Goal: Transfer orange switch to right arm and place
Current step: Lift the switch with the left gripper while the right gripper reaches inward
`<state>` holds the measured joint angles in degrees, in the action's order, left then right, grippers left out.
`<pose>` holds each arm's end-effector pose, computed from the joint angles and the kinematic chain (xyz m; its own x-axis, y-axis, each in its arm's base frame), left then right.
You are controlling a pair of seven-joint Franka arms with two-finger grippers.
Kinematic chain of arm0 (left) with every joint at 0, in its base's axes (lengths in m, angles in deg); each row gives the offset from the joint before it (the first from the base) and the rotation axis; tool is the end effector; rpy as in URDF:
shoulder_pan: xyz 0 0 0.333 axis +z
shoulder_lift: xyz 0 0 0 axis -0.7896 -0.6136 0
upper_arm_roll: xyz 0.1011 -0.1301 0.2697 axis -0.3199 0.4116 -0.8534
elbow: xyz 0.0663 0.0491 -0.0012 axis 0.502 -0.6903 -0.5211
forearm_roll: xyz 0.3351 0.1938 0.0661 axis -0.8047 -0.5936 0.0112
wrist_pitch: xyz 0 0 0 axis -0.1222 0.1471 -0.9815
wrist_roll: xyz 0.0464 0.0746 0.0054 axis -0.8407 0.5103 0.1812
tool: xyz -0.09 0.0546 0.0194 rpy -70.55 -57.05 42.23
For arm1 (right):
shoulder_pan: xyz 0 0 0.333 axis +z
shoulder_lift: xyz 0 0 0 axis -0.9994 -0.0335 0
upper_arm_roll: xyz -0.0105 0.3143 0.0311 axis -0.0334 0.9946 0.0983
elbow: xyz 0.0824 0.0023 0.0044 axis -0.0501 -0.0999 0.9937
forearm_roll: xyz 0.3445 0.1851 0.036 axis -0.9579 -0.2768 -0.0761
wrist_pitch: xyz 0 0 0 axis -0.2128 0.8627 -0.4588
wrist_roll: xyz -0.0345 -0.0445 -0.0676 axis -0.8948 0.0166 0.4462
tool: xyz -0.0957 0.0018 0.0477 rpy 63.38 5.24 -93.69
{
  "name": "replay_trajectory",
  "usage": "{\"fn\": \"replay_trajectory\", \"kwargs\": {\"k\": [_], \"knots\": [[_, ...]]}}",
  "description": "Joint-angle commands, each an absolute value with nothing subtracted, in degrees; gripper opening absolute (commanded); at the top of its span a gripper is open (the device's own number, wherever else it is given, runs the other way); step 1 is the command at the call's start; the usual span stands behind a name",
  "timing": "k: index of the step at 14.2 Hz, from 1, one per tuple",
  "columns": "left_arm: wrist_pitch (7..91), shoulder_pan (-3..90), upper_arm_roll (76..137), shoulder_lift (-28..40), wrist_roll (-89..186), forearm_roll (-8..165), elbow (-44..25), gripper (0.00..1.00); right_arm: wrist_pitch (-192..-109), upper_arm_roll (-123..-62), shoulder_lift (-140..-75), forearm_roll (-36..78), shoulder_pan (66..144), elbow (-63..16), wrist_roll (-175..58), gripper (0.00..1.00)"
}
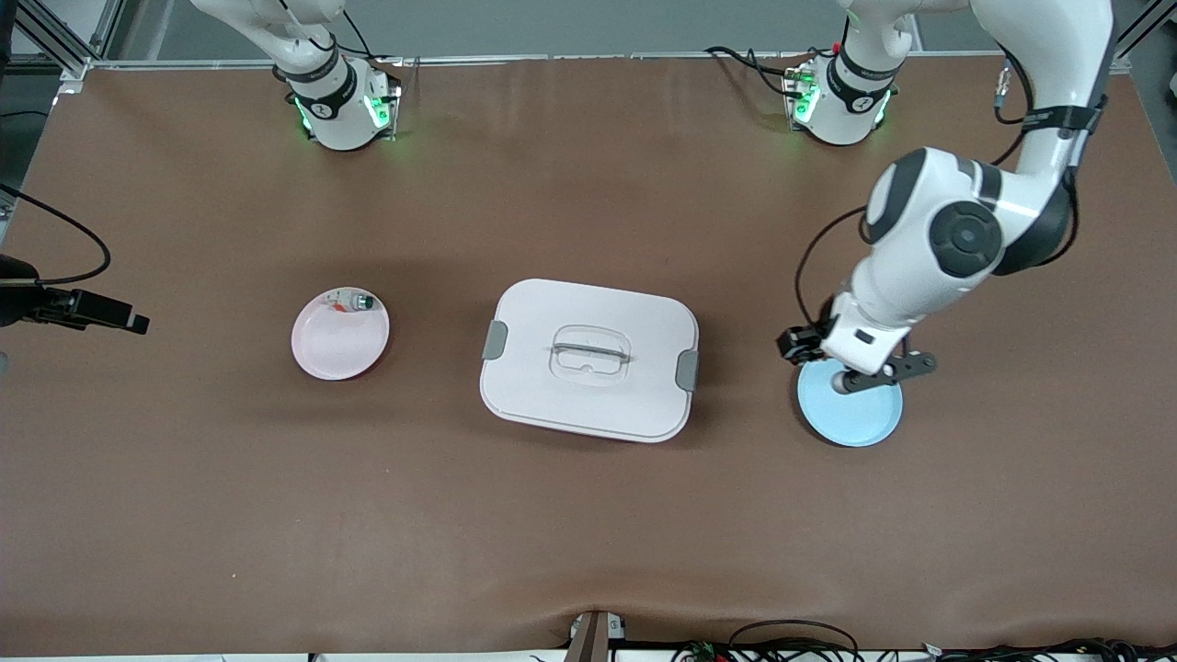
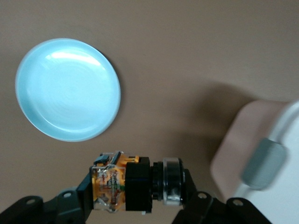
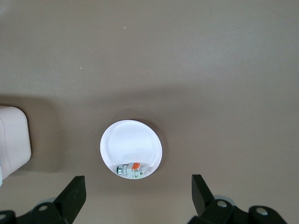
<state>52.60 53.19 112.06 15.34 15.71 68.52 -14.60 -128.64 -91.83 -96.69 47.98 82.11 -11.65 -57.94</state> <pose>0.5848 -0.2247 0.3968 0.9557 0.2916 -0.0411 0.2941 -0.9516 0.0888 0.6102 -0.0945 0.5286 0.9888 -0.1192 -0.0898 -0.1324 -0.9782 -0.1598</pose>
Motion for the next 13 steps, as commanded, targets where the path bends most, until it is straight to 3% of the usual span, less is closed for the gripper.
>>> {"fn": "replay_trajectory", "kwargs": {"k": [1, 5, 13], "knots": [[51.15, 52.25, 115.94, 14.28, 4.84, 68.28, -10.85, 0.0, -128.05, -91.33, -96.05, 46.73, 81.4, -12.41, -58.04, 1.0], [50.89, 43.56, 116.39, 9.81, -15.97, 68.72, -3.3, 0.0, -128.75, -91.24, -95.61, 43.24, 81.57, -14.42, -54.88, 1.0], [50.89, 31.77, 116.3, 3.65, -53.69, 68.98, 8.22, 0.0, -142.45, -90.8, -83.06, 23.82, 88.33, -35.77, -54.26, 1.0]]}}
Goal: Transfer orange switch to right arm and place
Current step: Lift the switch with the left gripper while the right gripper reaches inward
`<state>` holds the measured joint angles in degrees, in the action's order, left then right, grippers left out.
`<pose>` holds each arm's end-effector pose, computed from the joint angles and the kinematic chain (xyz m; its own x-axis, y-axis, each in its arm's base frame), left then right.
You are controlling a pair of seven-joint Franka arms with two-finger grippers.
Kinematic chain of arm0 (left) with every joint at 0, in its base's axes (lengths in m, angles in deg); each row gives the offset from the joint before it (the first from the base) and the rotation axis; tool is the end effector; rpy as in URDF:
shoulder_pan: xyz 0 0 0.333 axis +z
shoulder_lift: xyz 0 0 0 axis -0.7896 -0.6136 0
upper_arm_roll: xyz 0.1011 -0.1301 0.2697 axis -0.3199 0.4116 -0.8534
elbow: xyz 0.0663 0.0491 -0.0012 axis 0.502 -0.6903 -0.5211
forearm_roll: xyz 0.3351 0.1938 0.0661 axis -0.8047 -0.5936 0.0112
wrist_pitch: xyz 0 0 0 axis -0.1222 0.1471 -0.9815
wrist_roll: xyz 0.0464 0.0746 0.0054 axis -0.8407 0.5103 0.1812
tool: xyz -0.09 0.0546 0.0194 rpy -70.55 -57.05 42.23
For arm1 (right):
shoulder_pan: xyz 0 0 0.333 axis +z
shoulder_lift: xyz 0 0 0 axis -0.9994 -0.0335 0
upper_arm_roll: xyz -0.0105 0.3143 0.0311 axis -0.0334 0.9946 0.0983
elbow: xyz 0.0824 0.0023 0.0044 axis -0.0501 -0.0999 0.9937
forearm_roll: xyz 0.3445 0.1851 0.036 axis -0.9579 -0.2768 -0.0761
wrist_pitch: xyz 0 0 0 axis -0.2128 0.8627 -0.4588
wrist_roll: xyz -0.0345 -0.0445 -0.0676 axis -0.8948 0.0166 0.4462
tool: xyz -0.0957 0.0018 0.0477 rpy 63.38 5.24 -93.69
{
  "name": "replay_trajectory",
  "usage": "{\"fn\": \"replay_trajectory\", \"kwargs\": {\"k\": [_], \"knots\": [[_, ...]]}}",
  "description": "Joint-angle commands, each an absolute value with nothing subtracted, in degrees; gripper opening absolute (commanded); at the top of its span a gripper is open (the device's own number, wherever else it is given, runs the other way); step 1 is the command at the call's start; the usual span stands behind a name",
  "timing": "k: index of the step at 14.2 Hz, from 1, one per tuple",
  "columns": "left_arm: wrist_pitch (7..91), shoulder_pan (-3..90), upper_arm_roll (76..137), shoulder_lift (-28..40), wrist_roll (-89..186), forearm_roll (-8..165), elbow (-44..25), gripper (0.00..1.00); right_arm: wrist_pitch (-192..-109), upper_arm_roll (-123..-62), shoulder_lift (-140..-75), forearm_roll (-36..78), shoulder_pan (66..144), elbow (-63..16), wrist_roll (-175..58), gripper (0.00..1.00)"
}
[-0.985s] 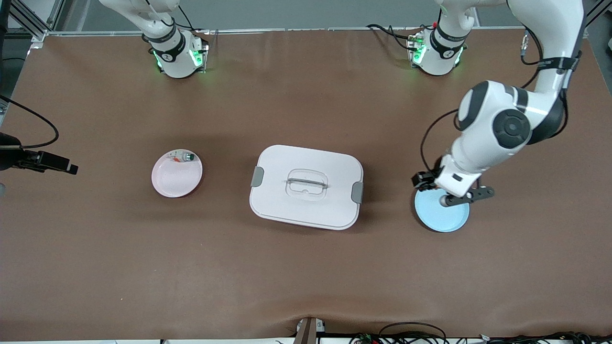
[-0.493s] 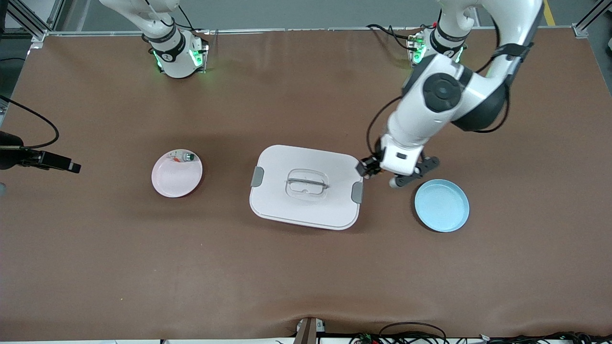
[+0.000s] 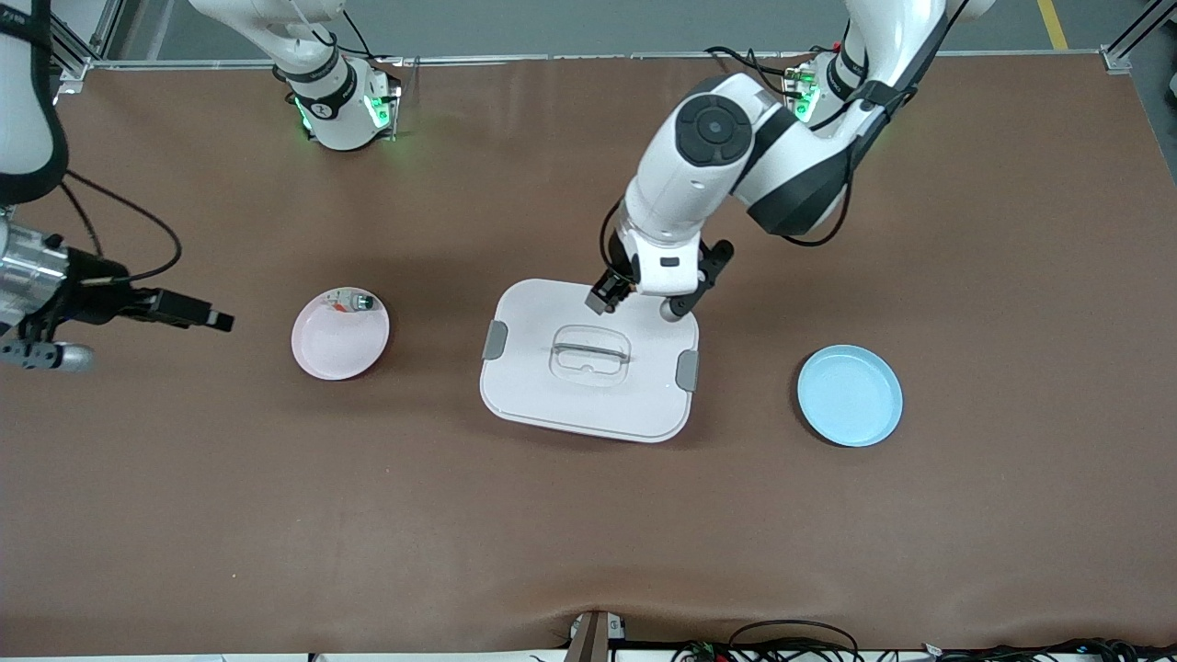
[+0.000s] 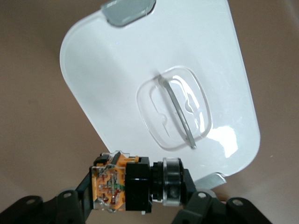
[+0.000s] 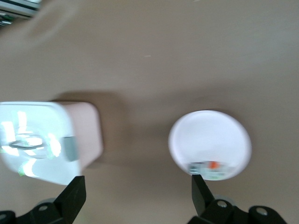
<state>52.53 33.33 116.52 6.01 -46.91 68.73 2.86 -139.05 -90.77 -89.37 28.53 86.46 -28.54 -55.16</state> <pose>0.5120 -0.4692 0.4497 0.5290 0.8191 -0.2221 0.8486 -0.5095 0.1423 0.5827 -0.0139 0.4890 0.9776 -0.1842 -0.1014 -0.2103 -0.8615 -0.4621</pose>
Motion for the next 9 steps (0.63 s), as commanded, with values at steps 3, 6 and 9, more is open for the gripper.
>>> {"fn": "replay_trajectory", "kwargs": {"k": [3, 6, 9], "knots": [[50.89, 29.21, 116.3, 2.77, -62.76, 69.16, 10.52, 0.0, -149.29, -90.8, -77.61, 16.34, 93.24, -42.19, -51.55, 1.0], [50.89, 26.84, 116.3, 1.46, -70.93, 69.33, 13.24, 0.0, -153.19, -89.67, -73.21, 15.27, 100.89, -44.14, -39.0, 1.0], [50.97, 25.61, 116.3, 1.27, -75.95, 69.33, 14.12, 0.0, -156.25, -87.47, -70.22, 15.27, 105.56, -44.75, -39.23, 1.0]]}}
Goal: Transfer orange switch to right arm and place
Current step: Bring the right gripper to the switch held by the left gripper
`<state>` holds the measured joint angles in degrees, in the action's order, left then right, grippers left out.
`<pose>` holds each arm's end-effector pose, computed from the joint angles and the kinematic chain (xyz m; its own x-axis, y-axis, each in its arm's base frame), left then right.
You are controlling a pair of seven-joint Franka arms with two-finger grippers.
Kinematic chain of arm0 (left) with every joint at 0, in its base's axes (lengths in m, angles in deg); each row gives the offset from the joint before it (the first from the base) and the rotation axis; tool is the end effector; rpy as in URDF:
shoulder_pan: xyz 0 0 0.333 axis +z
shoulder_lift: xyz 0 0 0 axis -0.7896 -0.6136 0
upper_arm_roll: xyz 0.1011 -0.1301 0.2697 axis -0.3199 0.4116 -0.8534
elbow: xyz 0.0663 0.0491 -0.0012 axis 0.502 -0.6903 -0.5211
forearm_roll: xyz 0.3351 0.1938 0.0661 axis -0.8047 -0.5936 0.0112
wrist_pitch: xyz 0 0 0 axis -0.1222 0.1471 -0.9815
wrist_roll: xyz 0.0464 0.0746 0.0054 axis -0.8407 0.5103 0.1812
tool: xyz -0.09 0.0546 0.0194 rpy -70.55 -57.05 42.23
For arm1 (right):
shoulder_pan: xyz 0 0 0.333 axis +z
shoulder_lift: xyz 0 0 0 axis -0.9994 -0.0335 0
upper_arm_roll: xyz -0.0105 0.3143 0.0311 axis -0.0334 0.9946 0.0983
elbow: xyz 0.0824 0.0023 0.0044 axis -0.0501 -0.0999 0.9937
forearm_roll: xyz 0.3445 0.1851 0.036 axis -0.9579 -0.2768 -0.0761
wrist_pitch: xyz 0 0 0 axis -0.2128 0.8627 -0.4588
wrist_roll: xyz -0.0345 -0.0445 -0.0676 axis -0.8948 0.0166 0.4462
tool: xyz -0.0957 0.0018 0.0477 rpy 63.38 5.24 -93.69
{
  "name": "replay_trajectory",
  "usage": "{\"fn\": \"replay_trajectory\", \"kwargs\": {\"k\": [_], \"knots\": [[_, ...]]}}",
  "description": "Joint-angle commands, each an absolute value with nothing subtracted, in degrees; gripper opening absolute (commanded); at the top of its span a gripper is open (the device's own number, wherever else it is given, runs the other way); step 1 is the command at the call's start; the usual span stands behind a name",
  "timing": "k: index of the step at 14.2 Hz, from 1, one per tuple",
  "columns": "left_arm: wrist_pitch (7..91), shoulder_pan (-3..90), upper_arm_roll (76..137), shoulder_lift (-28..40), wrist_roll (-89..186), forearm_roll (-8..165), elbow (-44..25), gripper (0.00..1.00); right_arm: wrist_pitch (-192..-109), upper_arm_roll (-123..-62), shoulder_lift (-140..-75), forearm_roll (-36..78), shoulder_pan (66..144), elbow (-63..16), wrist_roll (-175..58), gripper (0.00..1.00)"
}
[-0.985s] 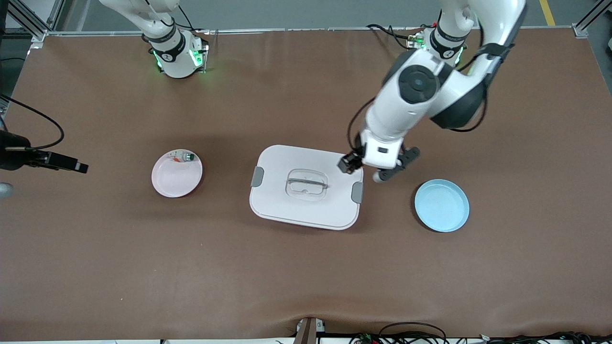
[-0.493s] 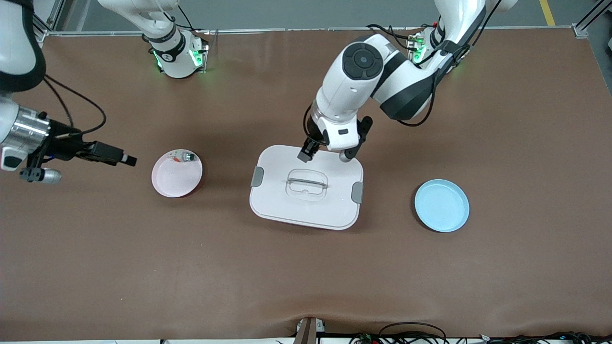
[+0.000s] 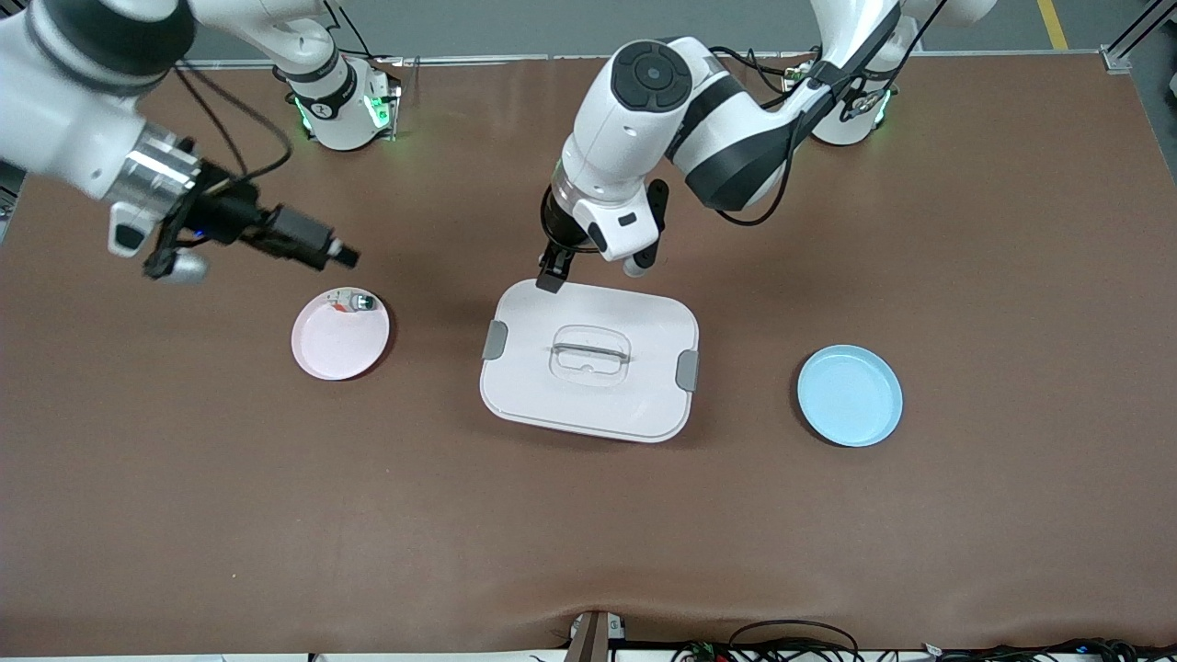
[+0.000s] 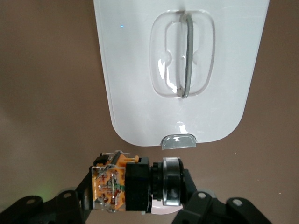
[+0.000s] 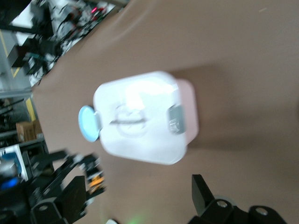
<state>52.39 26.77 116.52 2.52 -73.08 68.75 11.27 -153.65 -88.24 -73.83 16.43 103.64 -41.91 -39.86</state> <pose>0.4854 -0.5314 0.4816 0.1905 0.9235 -0.3329 0.9816 -0.1740 0.0790 0.5020 0.1622 0.5521 0.9658 -0.2516 -0.0633 -0.2328 -0.7325 -0.6397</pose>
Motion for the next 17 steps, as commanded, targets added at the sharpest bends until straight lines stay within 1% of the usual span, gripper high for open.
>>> {"fn": "replay_trajectory", "kwargs": {"k": [1, 2, 5, 6, 8, 9, 12, 15, 17], "knots": [[50.97, 25.17, 116.3, 1.27, -77.36, 69.42, 14.65, 0.0, -156.87, -87.03, -69.69, 15.18, 106.61, -44.93, -39.4, 1.0], [50.97, 24.91, 116.3, 1.27, -78.51, 69.42, 14.74, 0.0, -157.48, -87.03, -69.42, 15.09, 107.93, -45.11, -38.88, 1.0], [50.89, 24.82, 116.3, 1.27, -78.87, 70.39, 14.65, 0.0, -165.9, -86.94, -69.06, 12.82, 114.33, -49.31, -38.09, 1.0], [50.89, 24.73, 116.3, 1.27, -78.87, 70.39, 14.65, 0.0, -166.89, -86.94, -69.5, 11.68, 116.1, -49.85, -38.7, 1.0], [50.89, 24.38, 116.22, 1.27, -78.87, 70.39, 14.65, 0.0, -166.64, -86.94, -72.3, 9.65, 116.99, -49.51, -40.01, 1.0], [50.89, 24.38, 116.22, 1.27, -78.87, 70.39, 14.65, 0.0, -166.46, -86.94, -73.88, 7.56, 116.99, -49.42, -44.37, 1.0], [50.89, 24.38, 116.22, 1.19, -78.87, 70.39, 14.65, 0.0, -164.88, -87.11, -77.41, -2.81, 116.56, -49.59, -58.18, 1.0], [50.89, 24.38, 116.22, 1.27, -78.87, 70.39, 14.65, 0.0, -165.4, -87.11, -79.69, -4.42, 116.55, -48.54, -59.36, 1.0], [50.89, 24.38, 116.22, 1.19, -78.87, 70.39, 14.65, 0.0, -165.49, -87.11, -80.75, -8.0, 116.9, -48.19, -59.97, 1.0]]}}
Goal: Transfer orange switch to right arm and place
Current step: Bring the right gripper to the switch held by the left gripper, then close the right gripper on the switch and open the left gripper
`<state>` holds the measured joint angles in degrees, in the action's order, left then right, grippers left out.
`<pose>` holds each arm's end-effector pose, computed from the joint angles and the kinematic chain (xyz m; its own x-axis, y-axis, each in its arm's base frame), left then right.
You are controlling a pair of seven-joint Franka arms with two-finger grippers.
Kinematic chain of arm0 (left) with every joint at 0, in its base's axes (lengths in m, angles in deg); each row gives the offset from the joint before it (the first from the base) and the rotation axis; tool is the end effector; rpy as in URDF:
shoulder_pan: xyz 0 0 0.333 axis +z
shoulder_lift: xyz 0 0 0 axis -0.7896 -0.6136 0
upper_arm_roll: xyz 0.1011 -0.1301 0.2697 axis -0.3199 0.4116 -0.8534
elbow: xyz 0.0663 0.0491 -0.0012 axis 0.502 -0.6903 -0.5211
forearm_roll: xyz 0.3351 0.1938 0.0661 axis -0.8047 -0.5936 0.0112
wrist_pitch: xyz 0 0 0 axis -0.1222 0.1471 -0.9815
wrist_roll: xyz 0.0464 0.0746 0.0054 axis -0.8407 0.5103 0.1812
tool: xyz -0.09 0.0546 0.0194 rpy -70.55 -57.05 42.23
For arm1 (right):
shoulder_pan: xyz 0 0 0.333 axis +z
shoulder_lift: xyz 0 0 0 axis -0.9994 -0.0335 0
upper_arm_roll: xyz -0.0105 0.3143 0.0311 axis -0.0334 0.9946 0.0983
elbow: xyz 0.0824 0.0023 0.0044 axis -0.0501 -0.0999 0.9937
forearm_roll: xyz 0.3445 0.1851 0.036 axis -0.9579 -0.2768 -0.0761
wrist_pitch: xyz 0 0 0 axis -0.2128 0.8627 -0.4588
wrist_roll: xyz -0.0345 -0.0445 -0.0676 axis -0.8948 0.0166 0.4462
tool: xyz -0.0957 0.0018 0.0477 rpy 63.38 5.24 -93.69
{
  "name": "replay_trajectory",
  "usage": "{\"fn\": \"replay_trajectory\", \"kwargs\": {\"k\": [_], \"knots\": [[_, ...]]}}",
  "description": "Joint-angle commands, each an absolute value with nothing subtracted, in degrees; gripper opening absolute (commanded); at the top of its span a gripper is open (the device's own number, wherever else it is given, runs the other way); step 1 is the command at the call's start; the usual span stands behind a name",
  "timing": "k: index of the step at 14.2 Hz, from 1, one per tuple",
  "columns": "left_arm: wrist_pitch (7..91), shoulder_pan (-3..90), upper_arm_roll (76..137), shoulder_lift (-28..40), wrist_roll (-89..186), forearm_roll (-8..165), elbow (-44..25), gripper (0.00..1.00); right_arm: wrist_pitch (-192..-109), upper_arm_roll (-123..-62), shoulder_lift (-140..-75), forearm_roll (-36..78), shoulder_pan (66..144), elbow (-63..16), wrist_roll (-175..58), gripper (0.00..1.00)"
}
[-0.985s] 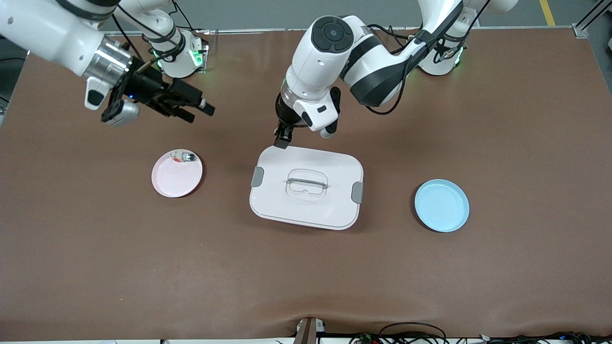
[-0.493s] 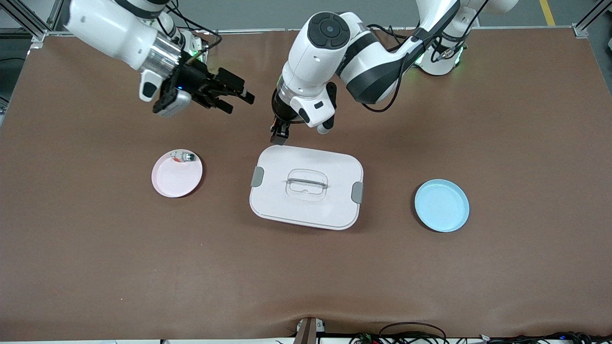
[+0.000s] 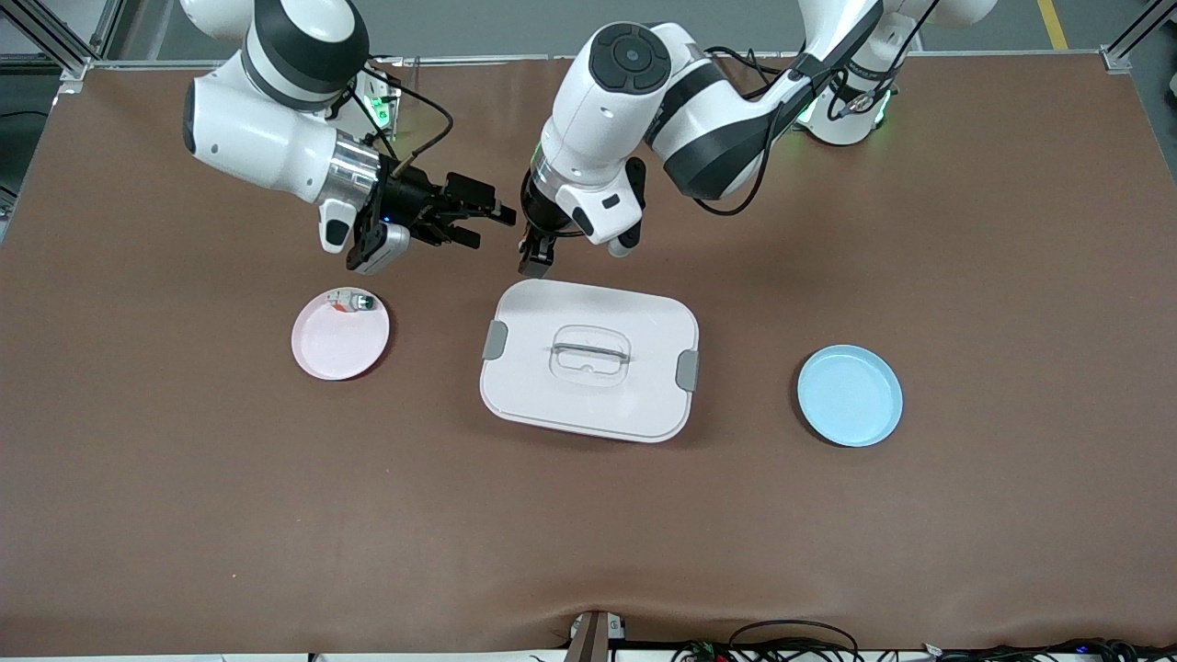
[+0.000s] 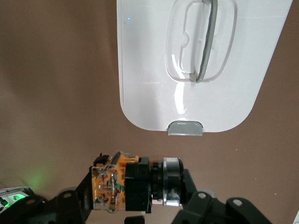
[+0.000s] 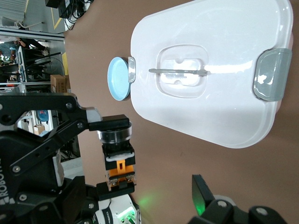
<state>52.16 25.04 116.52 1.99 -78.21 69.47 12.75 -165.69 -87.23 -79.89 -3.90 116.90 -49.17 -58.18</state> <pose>0.4734 -0.5466 0.4878 0.1209 0.9261 -0.3574 0.9927 -0.1118 0.0459 0.4673 0.2779 0.4544 0.9967 -0.0631 -0.0505 -0.0792 -0.6341 -0.7691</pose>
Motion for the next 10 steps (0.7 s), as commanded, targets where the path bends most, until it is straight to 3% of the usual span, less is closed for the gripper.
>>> {"fn": "replay_trajectory", "kwargs": {"k": [1, 10], "knots": [[50.89, 24.38, 116.22, 1.19, -78.87, 70.39, 14.65, 0.0, -165.49, -87.11, -81.36, -10.02, 116.91, -48.01, -61.54, 1.0], [50.89, 24.2, 116.39, 1.19, -78.87, 70.48, 14.74, 0.0, -165.93, -87.03, -83.04, -12.07, 117.61, -47.92, -64.63, 1.0]]}}
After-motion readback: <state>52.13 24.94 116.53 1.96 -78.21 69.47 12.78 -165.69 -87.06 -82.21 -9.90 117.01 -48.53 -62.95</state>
